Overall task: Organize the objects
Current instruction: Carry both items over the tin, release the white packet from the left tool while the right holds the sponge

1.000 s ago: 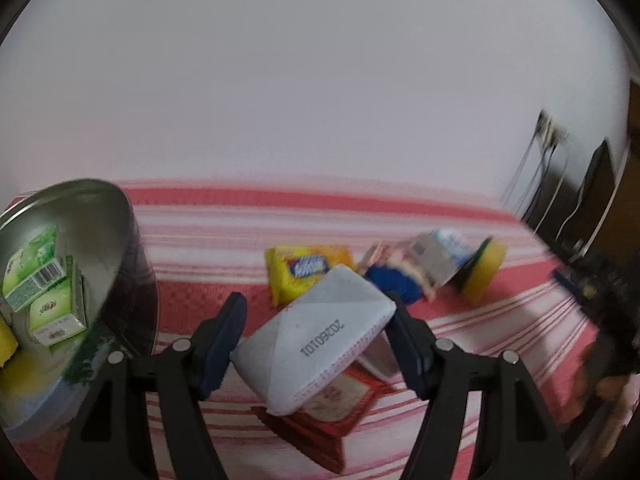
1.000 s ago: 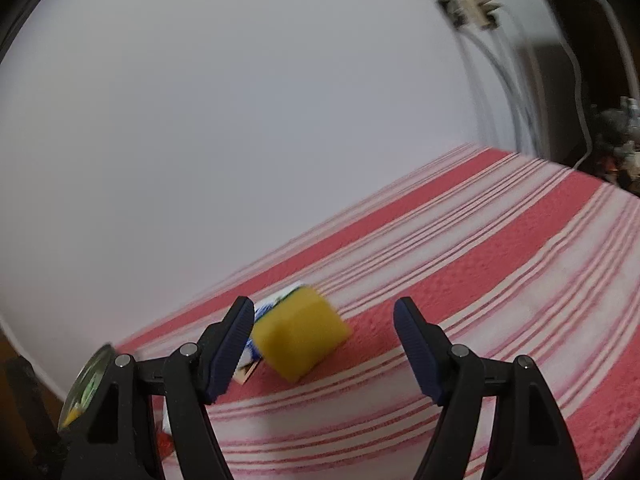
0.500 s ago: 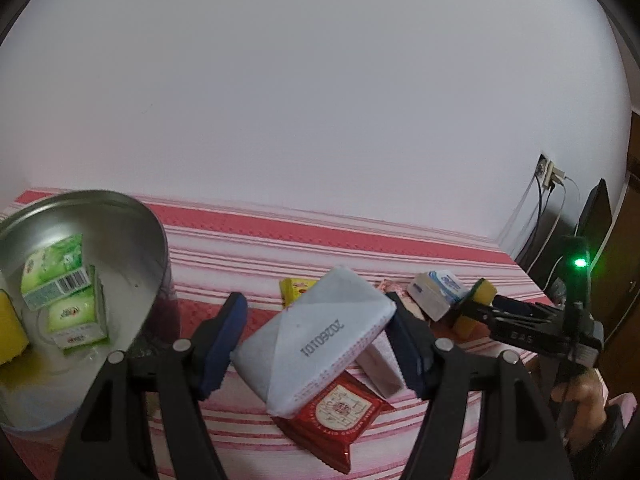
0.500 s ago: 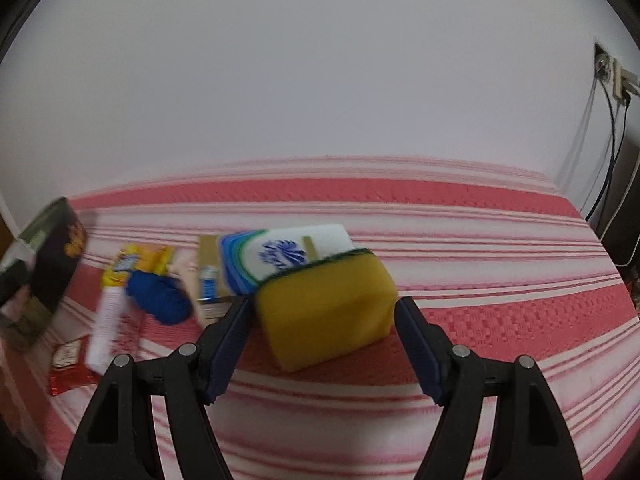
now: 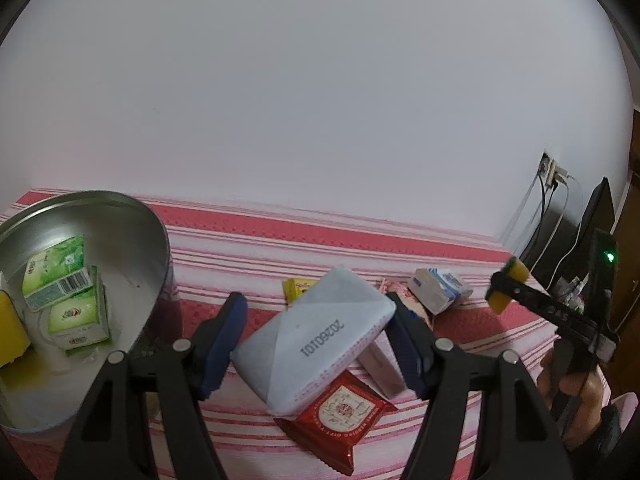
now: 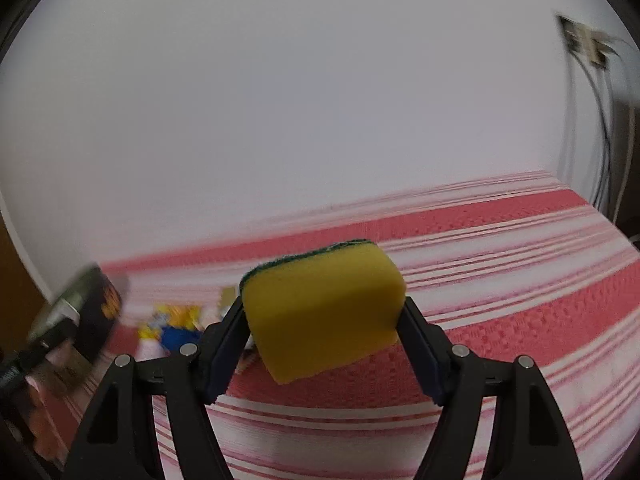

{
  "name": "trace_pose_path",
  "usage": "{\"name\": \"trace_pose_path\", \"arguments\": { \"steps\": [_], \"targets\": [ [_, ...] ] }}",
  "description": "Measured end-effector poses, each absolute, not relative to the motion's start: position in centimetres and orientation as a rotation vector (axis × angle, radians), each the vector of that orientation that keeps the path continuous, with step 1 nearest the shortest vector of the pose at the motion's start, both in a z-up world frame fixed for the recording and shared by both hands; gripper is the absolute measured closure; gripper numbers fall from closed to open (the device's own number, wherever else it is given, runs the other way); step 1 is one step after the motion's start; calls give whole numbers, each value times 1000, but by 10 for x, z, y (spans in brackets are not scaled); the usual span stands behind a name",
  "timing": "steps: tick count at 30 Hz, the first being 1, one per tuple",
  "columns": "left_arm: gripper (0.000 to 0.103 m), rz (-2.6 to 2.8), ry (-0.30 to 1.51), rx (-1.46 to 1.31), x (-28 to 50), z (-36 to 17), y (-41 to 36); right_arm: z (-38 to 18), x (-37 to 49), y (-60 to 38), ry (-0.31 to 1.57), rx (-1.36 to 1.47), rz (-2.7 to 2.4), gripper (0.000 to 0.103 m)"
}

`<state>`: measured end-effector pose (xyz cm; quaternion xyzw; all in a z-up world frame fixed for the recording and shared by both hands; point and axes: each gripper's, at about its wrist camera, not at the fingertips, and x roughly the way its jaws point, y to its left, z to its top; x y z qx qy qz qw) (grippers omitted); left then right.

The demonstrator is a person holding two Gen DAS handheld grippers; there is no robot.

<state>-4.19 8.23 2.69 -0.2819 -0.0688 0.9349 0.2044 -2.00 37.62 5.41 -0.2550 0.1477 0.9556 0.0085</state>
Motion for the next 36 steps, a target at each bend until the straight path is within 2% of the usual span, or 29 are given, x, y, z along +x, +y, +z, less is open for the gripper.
{"name": "trace_pose_path", "arguments": {
  "steps": [3, 10, 20, 25, 36],
  "targets": [
    [34, 2611, -207, -777, -41, 27, 80, 56, -9, 370, 518, -750, 2977, 28],
    [34, 2636, -224, -772, -39, 27, 76, 65, 15, 344, 402, -649, 2991, 28],
    [34, 2671, -241, -768, -25, 32, 57, 64, 26, 310, 457, -677, 3036, 28],
    [34, 2746, -191, -742, -17, 36, 49, 73, 33, 276, 447, -679, 3073, 28],
    [34, 2810, -216, -714, -7, 39, 0, 86, 31, 207, 397, -709, 3191, 28]
  ]
}}
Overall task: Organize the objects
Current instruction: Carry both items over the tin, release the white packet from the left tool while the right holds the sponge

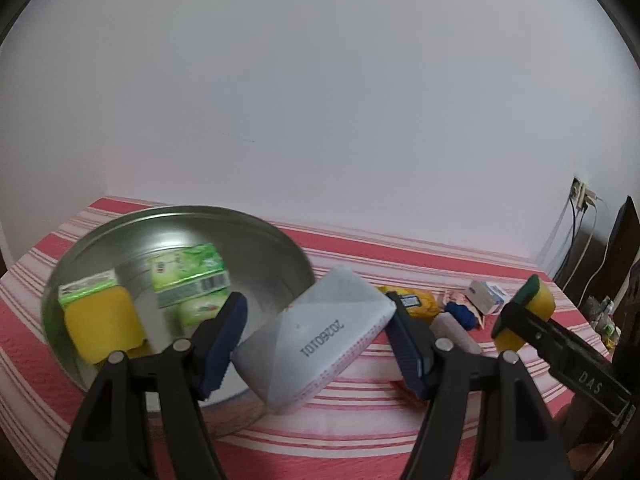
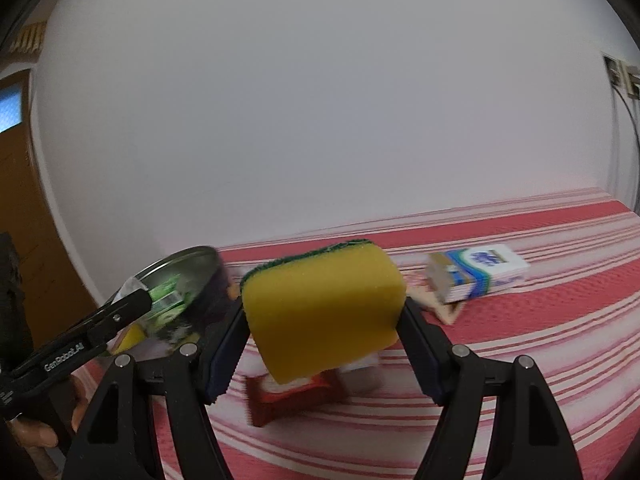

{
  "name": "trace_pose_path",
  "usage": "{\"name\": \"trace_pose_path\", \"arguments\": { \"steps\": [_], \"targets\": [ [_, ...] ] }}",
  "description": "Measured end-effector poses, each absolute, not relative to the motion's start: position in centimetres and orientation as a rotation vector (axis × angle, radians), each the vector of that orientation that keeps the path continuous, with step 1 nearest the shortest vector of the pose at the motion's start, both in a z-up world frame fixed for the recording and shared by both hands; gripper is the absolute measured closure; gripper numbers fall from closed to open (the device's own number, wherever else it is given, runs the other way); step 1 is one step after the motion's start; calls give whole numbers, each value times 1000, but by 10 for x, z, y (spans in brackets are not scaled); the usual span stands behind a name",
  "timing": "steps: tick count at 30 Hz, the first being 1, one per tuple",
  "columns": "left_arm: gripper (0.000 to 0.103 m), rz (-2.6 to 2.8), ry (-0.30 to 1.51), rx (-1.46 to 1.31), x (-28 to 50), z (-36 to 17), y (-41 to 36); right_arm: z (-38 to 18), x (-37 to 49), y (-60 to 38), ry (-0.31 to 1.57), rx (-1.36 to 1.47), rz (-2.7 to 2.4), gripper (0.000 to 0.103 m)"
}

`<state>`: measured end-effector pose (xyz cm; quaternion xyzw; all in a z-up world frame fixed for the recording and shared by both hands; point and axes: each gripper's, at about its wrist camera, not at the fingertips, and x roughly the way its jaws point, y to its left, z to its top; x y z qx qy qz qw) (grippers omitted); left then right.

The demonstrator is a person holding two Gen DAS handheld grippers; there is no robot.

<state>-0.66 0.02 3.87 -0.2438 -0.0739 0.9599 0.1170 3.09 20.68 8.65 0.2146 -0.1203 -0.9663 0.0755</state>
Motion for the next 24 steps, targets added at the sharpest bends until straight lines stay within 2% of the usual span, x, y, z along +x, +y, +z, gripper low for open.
{"name": "trace_pose_path", "arguments": {
  "steps": [10, 24],
  "targets": [
    [34, 2926, -255, -686, -12, 44, -46, 127, 16, 144, -195, 551, -2827, 28],
    [34, 2992, -310, -778, -53, 30, -87, 163, -56, 62, -91, 592, -2737, 28]
  ]
}}
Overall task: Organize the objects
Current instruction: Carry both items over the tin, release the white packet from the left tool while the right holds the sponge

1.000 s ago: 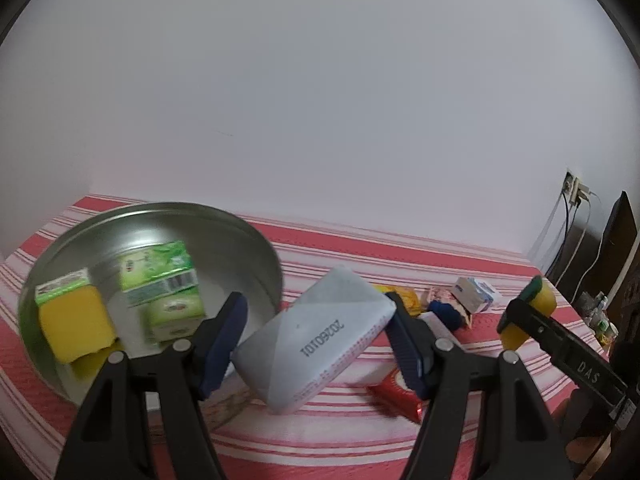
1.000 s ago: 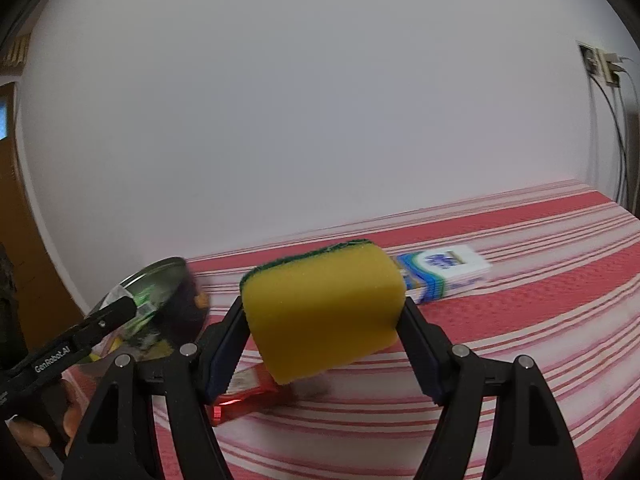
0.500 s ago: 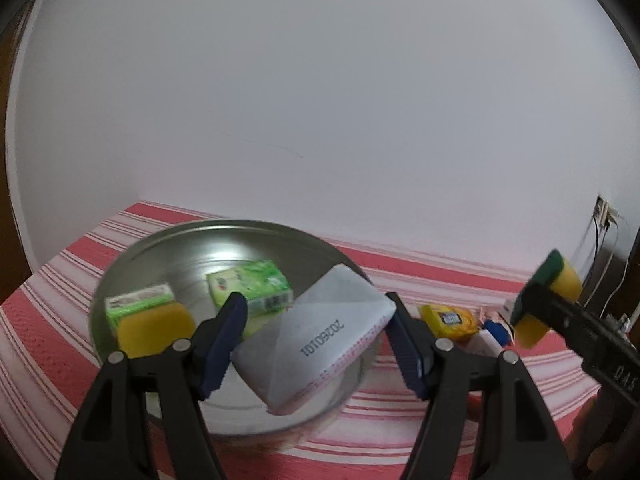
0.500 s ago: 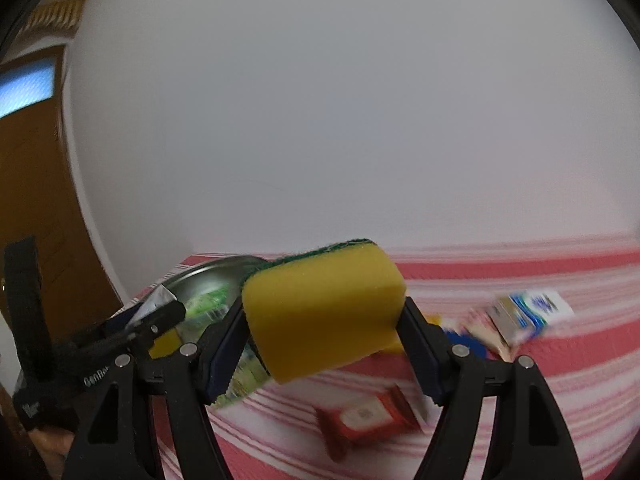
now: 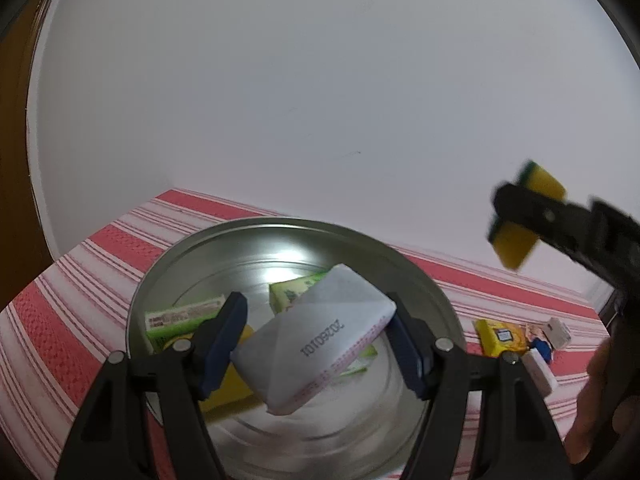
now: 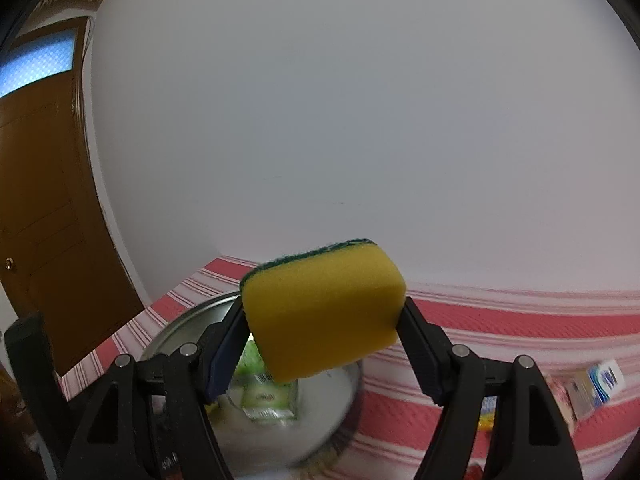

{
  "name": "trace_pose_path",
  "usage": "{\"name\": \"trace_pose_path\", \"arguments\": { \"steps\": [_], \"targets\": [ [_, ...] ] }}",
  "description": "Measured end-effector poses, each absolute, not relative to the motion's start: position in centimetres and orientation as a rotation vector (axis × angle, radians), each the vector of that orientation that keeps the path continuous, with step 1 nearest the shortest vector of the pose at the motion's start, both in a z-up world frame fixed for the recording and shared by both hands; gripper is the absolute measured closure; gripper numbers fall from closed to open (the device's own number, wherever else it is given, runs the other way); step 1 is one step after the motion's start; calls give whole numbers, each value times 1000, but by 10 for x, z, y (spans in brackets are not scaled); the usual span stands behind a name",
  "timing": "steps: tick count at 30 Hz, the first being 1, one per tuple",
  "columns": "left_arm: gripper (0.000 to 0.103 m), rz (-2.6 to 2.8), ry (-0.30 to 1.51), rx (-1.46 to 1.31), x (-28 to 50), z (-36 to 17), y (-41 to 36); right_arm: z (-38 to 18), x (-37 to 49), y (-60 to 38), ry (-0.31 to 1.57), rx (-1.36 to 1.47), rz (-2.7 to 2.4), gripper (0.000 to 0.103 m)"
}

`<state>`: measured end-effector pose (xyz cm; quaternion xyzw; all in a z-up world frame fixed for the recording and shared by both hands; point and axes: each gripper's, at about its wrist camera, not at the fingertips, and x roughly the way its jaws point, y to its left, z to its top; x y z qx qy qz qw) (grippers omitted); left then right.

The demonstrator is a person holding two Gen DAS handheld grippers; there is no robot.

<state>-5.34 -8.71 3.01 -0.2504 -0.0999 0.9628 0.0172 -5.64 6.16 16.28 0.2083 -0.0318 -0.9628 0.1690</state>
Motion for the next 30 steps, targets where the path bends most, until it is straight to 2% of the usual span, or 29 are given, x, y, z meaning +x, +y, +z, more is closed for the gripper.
{"name": "trace_pose_path", "arguments": {
  "steps": [8, 17, 24, 30],
  "targets": [
    [34, 2987, -343, -843, -64, 19, -96, 171, -95, 29, -41, 675, -2706, 28],
    [34, 2995, -328, -920, -68, 13, -93, 157, -128, 0, 106, 869, -2650, 28],
    [34, 2993, -325, -950, -70, 11, -91, 149, -145, -16, 145, 1014, -2568, 28],
    [34, 2994, -338, -973, -74, 7, -96, 135, -170, -47, 339, 1128, -2484, 28]
  ]
}}
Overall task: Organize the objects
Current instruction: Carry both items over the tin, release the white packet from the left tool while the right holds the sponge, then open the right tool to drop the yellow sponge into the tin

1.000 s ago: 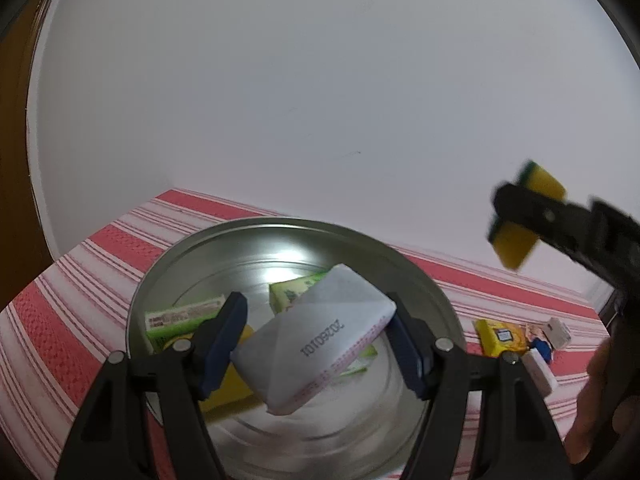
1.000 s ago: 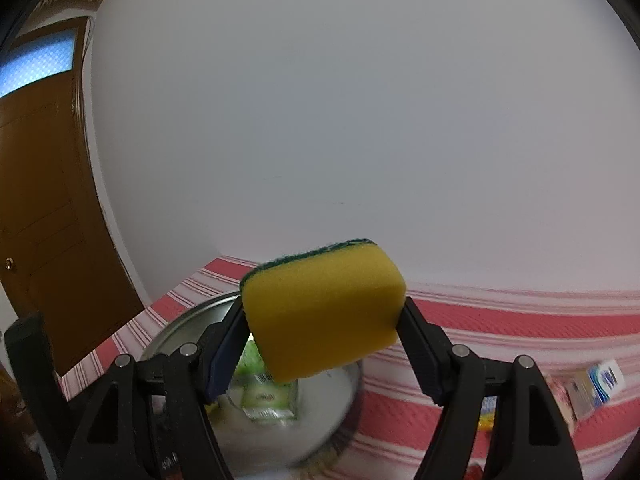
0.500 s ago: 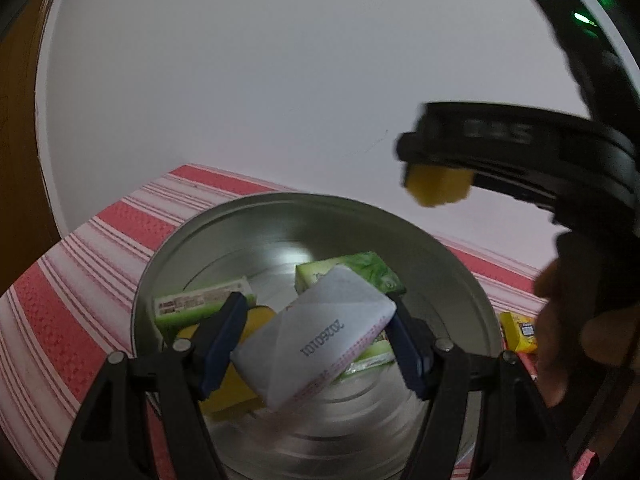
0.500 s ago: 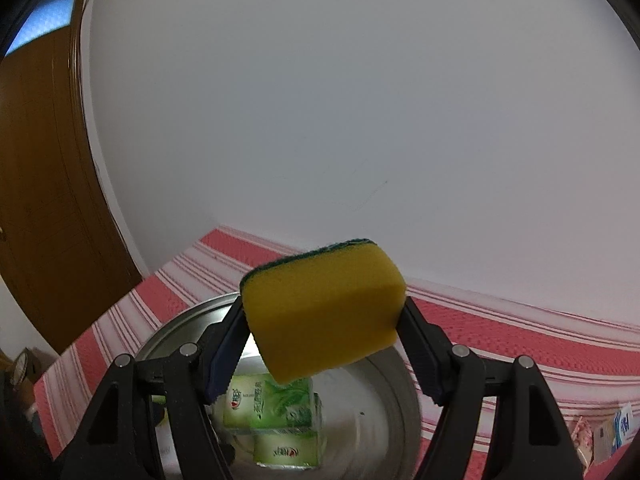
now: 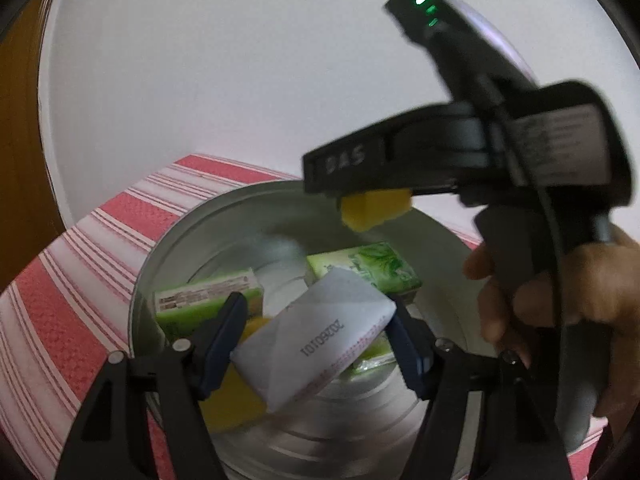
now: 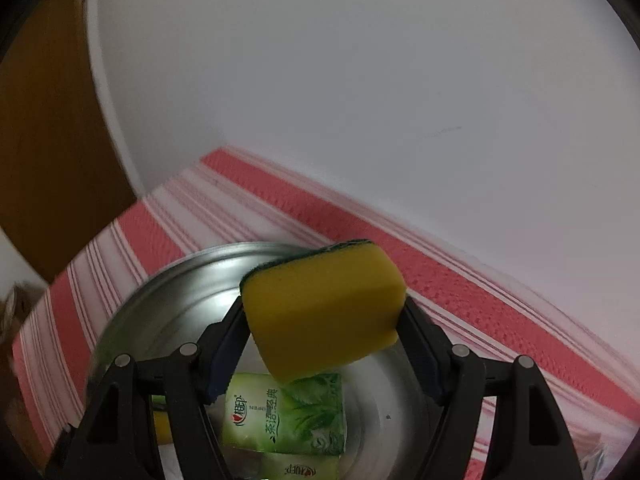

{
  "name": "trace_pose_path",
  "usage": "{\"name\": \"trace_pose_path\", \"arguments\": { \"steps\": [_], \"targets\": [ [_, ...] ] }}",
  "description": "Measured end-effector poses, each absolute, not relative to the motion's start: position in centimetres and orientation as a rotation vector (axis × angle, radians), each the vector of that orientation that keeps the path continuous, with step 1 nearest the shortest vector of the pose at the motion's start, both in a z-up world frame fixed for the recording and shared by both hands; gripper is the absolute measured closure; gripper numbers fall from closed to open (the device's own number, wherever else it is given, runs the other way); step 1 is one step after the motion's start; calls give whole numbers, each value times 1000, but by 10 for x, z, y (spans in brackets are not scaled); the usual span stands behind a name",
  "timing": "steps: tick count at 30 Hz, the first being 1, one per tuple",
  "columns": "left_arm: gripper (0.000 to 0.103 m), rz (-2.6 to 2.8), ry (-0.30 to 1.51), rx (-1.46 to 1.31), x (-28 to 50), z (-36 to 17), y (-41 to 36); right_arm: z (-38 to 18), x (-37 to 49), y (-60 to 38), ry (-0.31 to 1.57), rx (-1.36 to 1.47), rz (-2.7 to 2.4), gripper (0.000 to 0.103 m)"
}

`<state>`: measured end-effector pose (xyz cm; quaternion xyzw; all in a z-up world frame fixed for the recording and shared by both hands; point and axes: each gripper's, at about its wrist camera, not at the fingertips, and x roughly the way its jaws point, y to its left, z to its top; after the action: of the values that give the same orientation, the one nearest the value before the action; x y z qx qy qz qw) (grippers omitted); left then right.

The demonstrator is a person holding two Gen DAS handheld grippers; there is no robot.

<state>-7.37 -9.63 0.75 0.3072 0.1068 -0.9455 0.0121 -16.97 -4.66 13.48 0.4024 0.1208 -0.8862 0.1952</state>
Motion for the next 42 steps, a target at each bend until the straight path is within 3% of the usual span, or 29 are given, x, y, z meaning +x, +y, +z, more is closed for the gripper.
{"name": "trace_pose_path", "arguments": {
  "steps": [6, 8, 13, 20, 30, 37, 42],
  "targets": [
    [34, -2944, 315, 984, -73, 8, -93, 119, -177, -57, 435, 1217, -2392, 28],
    [28, -2953, 332, 996, -72, 10, -93, 117, -176, -56, 467, 1224, -2377, 28],
    [0, -2935, 309, 900, -67, 15, -94, 128, -176, -44, 327, 1160, -2369, 28],
    [0, -2931, 368, 898, -67, 15, -101, 141, -172, -34, 174, 1067, -2396, 28],
    [0, -2903, 427, 886, -70, 14, -111, 134, -172, -43, 202, 1118, -2361, 28],
    [0, -2874, 509, 884, -73, 10, -123, 124, -182, -50, 171, 1175, -2349, 9],
    [0, -2879, 521, 885, -73, 10, -124, 125, -186, -40, 33, 1197, -2356, 8]
  ]
}}
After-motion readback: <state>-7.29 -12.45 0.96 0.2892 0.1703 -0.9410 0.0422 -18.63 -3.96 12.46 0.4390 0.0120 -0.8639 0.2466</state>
